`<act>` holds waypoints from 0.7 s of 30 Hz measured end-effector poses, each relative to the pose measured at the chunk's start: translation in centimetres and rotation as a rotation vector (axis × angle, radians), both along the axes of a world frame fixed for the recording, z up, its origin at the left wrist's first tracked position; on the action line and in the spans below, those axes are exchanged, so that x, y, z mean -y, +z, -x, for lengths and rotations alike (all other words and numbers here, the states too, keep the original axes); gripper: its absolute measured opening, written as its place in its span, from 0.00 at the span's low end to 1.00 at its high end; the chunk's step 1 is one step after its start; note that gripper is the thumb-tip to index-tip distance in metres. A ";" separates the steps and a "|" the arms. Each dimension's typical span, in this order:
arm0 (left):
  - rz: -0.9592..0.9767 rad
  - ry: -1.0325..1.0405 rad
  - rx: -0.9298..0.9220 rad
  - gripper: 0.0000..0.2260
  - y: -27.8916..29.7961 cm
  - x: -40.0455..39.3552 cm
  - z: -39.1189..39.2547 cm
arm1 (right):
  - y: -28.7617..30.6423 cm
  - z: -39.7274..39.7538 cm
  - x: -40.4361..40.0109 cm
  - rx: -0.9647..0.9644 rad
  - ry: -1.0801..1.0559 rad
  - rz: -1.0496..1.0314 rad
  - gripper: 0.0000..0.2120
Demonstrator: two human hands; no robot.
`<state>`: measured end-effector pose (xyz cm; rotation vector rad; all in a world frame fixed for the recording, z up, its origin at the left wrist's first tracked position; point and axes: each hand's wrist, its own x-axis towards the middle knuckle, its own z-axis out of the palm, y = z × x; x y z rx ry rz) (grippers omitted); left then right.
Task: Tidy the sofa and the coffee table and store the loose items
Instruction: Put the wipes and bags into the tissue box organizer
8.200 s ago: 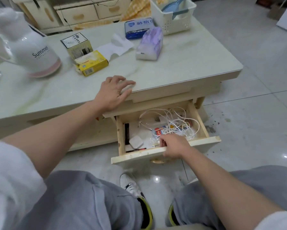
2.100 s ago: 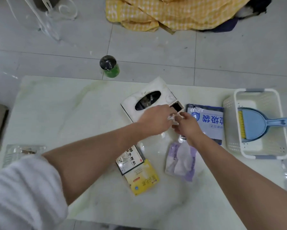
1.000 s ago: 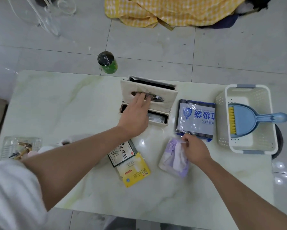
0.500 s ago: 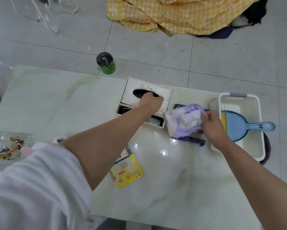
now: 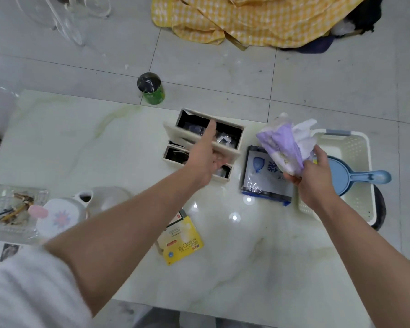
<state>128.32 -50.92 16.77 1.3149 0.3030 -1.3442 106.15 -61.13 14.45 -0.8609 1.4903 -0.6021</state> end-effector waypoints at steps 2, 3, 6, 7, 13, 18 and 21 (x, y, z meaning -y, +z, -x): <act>-0.066 0.033 0.060 0.12 -0.5 -2.3 0.4 | 0.6 -1.0 0.1 -0.028 0.032 0.042 0.24; -0.103 0.034 0.087 0.10 -0.8 -3.3 0.6 | 0.9 -1.7 0.2 -0.049 0.058 0.073 0.24; -0.139 0.038 0.088 0.08 -1.6 -5.1 0.7 | 1.4 -5.1 0.7 -0.091 0.191 0.165 0.23; -0.138 0.044 0.080 0.08 -1.8 -5.5 0.6 | 1.4 -6.7 0.7 -0.106 0.260 0.188 0.23; -0.125 -0.005 0.146 0.08 -1.4 -5.9 -0.1 | -0.8 -14.2 -1.0 -0.251 0.685 0.211 0.27; 0.060 -0.153 0.224 0.05 0.1 -4.9 -1.0 | -1.7 -12.4 -0.6 -0.363 0.573 0.243 0.17; 0.038 -0.321 0.341 0.12 1.1 -2.8 -2.1 | -1.8 -9.4 0.1 -0.397 0.452 0.223 0.13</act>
